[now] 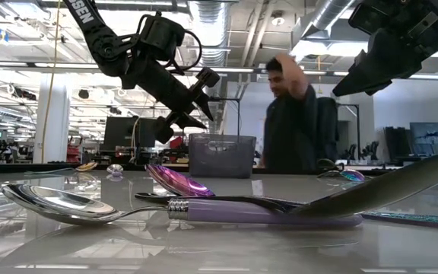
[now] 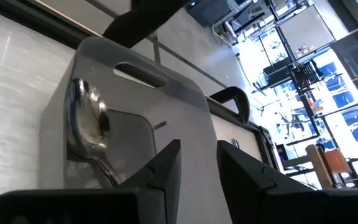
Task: Sort silverware by color (type)
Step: Put the black spoon into the black bin
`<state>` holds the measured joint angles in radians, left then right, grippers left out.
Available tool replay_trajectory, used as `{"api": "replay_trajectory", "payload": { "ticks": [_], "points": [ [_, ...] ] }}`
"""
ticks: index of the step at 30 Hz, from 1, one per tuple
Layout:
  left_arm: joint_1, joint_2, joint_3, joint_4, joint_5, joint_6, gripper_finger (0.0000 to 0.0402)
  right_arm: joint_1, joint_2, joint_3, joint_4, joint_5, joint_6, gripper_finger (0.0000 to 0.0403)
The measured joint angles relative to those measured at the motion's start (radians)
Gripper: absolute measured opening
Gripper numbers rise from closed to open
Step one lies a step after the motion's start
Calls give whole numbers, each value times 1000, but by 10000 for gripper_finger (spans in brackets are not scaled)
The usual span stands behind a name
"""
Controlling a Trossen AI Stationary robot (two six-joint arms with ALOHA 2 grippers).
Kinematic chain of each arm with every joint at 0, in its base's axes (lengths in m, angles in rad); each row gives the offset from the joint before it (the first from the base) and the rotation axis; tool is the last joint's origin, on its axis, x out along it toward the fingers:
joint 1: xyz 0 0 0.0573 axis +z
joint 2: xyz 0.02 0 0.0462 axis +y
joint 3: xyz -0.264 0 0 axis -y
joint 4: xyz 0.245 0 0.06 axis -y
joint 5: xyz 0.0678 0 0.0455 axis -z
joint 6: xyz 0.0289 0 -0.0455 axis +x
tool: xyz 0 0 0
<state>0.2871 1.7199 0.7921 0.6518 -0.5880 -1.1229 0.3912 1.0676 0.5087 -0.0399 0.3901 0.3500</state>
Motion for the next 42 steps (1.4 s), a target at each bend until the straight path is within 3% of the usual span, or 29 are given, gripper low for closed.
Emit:
{"api": "replay_trajectory", "payload": {
  "ticks": [6,23,31,42],
  "points": [
    [0,0,0,9,0,9,89,0,0,0,0,0,0,66],
    [0,-21,0,47,33,217,89,0,0,0,-6,0,18,66],
    [0,-131,0,-100,26,398,89,-8,0,0,27,0,46,66],
    [-2,-362,-1,-397,29,604,89,-87,0,0,287,4,-58,66]
  ]
}}
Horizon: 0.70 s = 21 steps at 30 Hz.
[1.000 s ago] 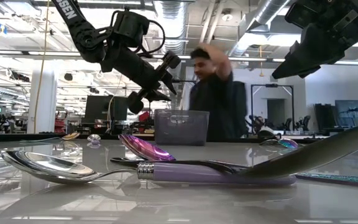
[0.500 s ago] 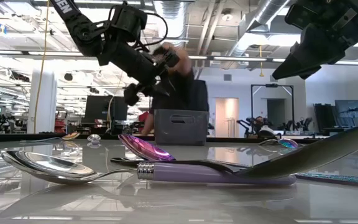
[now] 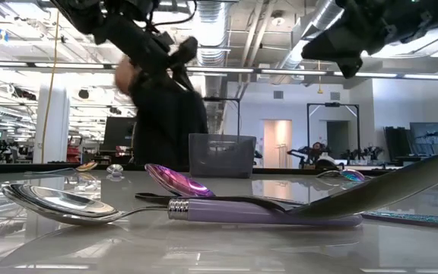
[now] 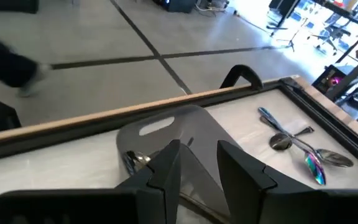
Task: Sort silverware by color (type)
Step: Put the black spoon into the black bin
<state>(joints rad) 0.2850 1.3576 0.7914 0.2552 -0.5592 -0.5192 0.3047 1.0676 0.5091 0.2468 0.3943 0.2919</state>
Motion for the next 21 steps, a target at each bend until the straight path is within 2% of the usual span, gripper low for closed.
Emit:
{"api": "replay_trajectory", "payload": {
  "ticks": [9,17,21],
  "points": [
    [-75,-153,0,-208,-7,53,89,-41,21,0,81,0,-4,66],
    [-184,-209,0,-342,-123,138,89,-53,152,0,234,-2,-27,66],
    [-209,-211,-1,-418,-136,161,89,-61,211,0,300,-4,-29,66]
  ]
}}
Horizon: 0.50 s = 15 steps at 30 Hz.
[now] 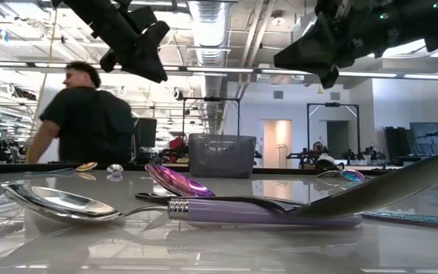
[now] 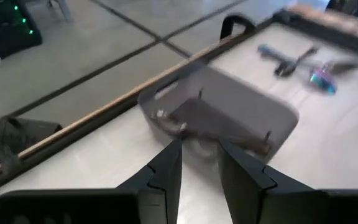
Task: Sort silverware by color (type)
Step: Put the black spoon into the black bin
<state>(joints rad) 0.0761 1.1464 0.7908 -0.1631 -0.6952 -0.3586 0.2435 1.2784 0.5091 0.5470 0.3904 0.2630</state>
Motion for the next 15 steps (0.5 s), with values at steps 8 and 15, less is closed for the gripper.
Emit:
{"api": "replay_trajectory", "payload": {
  "ticks": [8,15],
  "points": [
    [-5,-64,-91,5,-11,-10,89,-74,68,1,122,-120,-2,66],
    [-5,-211,-219,102,-17,-3,89,-131,72,49,124,-210,-2,66]
  ]
}}
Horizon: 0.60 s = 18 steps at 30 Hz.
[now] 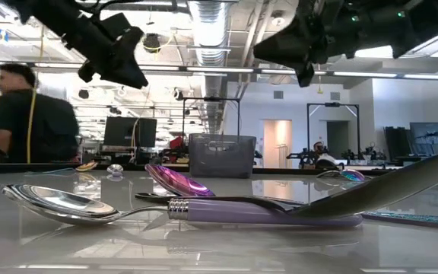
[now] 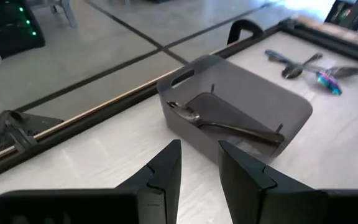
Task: Sort silverware by color (type)
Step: Put the black spoon into the black bin
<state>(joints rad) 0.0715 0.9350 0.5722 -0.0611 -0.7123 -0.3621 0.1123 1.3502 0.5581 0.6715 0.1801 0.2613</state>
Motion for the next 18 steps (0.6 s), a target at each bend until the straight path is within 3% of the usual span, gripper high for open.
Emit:
{"api": "replay_trajectory", "payload": {
  "ticks": [5,10,18],
  "points": [
    [0,-128,-91,85,47,11,89,-16,0,29,-6,-3,-6,66],
    [1,-218,-149,151,175,47,89,-30,-5,55,-84,-50,-6,66],
    [-2,-275,-152,150,464,55,89,0,-57,153,-534,-65,3,66]
  ]
}}
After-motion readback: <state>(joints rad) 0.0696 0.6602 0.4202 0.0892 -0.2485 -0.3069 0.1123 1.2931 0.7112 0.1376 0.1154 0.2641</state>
